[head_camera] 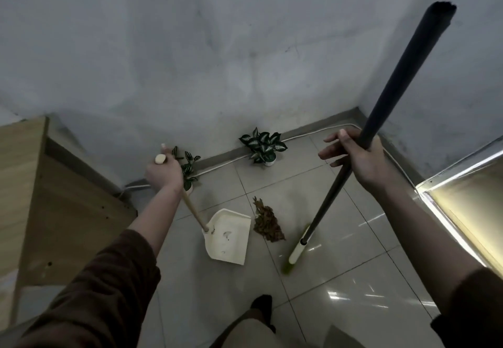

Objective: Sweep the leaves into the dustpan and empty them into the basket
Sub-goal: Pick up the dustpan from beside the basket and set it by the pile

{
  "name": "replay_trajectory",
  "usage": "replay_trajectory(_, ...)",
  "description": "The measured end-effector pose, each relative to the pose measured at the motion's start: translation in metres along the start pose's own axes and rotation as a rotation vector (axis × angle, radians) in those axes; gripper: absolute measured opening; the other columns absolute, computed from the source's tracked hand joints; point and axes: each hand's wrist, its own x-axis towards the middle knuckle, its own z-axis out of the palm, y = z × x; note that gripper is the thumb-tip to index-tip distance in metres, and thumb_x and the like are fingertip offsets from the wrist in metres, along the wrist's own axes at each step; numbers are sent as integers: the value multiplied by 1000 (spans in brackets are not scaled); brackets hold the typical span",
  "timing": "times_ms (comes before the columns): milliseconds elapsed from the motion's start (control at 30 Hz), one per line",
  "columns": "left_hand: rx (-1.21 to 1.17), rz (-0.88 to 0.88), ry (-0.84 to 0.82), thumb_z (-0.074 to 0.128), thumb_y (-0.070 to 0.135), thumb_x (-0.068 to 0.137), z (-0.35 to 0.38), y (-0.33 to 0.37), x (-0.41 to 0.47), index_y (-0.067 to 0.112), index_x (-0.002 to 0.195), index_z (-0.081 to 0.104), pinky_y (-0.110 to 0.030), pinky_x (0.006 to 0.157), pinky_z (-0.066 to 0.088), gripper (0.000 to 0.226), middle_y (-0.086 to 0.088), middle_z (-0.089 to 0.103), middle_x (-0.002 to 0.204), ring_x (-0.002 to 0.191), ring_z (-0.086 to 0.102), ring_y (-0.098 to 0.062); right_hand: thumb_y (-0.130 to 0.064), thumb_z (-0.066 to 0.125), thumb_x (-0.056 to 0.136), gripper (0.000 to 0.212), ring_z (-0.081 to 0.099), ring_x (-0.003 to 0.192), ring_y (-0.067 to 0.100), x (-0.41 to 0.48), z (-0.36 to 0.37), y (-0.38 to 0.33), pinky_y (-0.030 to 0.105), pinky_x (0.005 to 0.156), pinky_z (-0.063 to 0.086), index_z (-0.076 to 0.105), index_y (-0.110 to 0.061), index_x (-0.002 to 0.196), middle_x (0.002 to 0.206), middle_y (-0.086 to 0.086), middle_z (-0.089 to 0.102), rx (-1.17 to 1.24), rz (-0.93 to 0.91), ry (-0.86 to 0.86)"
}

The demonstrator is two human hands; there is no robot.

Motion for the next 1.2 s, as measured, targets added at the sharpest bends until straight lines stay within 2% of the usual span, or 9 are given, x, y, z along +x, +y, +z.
replay_trajectory(233, -35, -109, 91, 42, 62, 89, -5, -25, -3, 3, 93, 68, -43, 83, 53, 65, -17, 70, 101, 95, 65, -35, -13, 38, 105, 32, 66, 77, 37, 3, 5, 1, 40, 65, 51, 60, 11, 103, 87, 30, 67, 5, 7, -8)
replay_trajectory(467, -36, -94, 131, 45, 48, 95, 8, -36, -19, -3, 92, 67, -30, 73, 42, 56, -24, 69, 98, 94, 64, -36, -13, 38, 105, 31, 67, 75, 38, 8, 4, 6, 40, 64, 52, 61, 7, 100, 83, 27, 67, -3, 8, 14)
replay_trajectory(700, -55, -109, 104, 46, 49, 94, 18, -36, -22, 5, 78, 61, -33, 70, 43, 50, -22, 69, 92, 88, 64, -37, -14, 39, 104, 31, 67, 73, 35, 10, 6, 6, 37, 64, 53, 61, 8, 100, 80, 22, 67, 5, 20, 7)
replay_trajectory(800, -64, -133, 91, 46, 51, 93, 24, -36, -23, 4, 84, 67, -32, 71, 43, 53, -18, 70, 92, 89, 65, -36, -13, 39, 104, 32, 67, 73, 35, 9, 6, 8, 36, 63, 52, 60, 10, 101, 80, 23, 67, 10, 16, 4)
replay_trajectory(967, -45, -143, 95, 44, 51, 94, 37, -29, -28, 2, 86, 66, -35, 73, 45, 55, -21, 69, 95, 92, 63, -39, -12, 39, 104, 30, 67, 72, 37, 7, 3, 11, 38, 64, 52, 61, 8, 98, 78, 23, 67, 25, 16, 26)
replay_trajectory(1200, -16, -166, 109, 49, 46, 93, 43, -26, -25, 0, 98, 66, -38, 82, 47, 50, -22, 68, 105, 101, 62, -38, -12, 39, 104, 29, 69, 67, 27, 4, -7, 16, 34, 63, 54, 62, 4, 95, 76, 21, 68, 35, 17, 50)
